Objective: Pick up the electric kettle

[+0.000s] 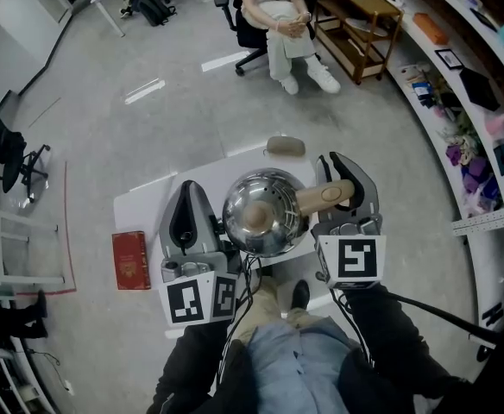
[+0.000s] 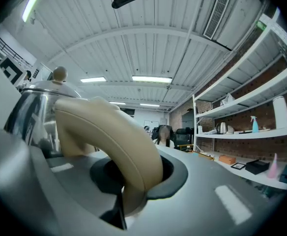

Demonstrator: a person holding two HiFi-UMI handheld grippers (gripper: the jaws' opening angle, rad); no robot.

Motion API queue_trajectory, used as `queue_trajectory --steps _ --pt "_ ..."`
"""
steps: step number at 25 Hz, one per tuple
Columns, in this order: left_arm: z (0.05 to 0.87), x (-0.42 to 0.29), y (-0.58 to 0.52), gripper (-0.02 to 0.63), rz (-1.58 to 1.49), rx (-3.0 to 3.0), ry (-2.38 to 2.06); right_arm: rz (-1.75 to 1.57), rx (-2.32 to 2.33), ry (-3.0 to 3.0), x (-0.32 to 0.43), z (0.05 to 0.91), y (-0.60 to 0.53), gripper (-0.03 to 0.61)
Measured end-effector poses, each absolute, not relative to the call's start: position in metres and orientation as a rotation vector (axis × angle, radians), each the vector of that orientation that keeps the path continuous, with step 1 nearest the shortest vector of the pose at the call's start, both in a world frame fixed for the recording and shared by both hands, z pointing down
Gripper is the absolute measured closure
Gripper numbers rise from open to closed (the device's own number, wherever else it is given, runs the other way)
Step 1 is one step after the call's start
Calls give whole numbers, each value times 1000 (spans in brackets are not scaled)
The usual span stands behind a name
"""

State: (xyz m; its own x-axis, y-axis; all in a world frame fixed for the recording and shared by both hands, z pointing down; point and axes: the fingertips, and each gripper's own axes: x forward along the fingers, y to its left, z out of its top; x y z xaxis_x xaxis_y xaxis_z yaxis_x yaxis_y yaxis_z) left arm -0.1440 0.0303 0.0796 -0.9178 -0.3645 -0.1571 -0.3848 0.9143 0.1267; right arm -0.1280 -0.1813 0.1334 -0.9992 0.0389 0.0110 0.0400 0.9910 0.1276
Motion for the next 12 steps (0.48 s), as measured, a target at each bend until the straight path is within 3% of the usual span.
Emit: queue_trajectory --steps 12 --pt "41 -110 46 614 226 -534 2883 -235 -100 -3196 -104 91 -167 495"
